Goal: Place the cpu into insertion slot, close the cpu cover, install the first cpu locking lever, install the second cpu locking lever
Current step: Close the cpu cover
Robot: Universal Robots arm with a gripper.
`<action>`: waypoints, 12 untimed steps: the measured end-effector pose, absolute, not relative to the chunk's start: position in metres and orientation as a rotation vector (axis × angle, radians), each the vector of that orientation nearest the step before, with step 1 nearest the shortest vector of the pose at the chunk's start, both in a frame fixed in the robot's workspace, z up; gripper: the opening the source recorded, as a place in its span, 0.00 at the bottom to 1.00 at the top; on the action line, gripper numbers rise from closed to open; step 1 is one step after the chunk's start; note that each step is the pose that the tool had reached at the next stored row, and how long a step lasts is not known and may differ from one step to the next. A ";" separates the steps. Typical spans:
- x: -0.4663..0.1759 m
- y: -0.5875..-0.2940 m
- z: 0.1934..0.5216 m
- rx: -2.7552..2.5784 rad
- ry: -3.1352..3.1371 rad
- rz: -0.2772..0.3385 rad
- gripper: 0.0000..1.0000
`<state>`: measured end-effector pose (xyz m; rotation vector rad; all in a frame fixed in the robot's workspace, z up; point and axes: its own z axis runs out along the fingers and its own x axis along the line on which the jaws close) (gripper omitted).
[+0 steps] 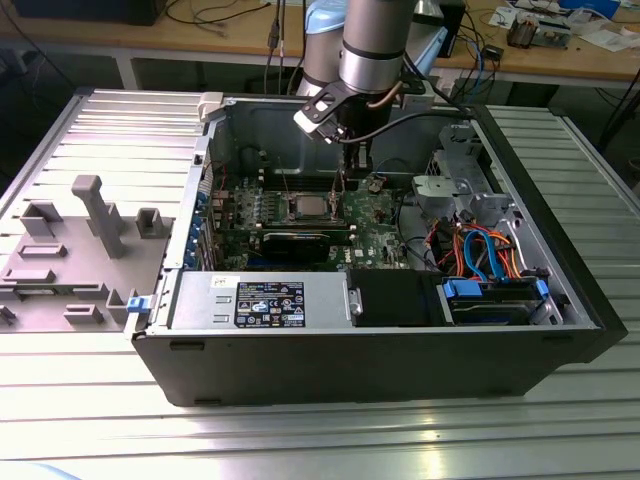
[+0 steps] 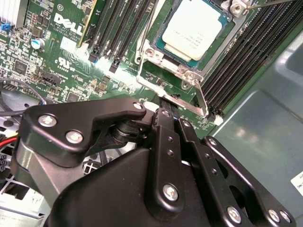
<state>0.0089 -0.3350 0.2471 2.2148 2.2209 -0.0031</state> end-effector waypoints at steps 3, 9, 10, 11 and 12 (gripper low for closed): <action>0.008 -0.335 0.247 2.215 2.221 -0.003 0.11; 0.008 -0.335 0.247 2.215 2.221 -0.003 0.11; 0.007 -0.335 0.247 2.215 2.221 -0.003 0.11; 0.006 -0.335 0.247 2.215 2.221 -0.003 0.11; 0.006 -0.335 0.247 2.215 2.221 -0.003 0.11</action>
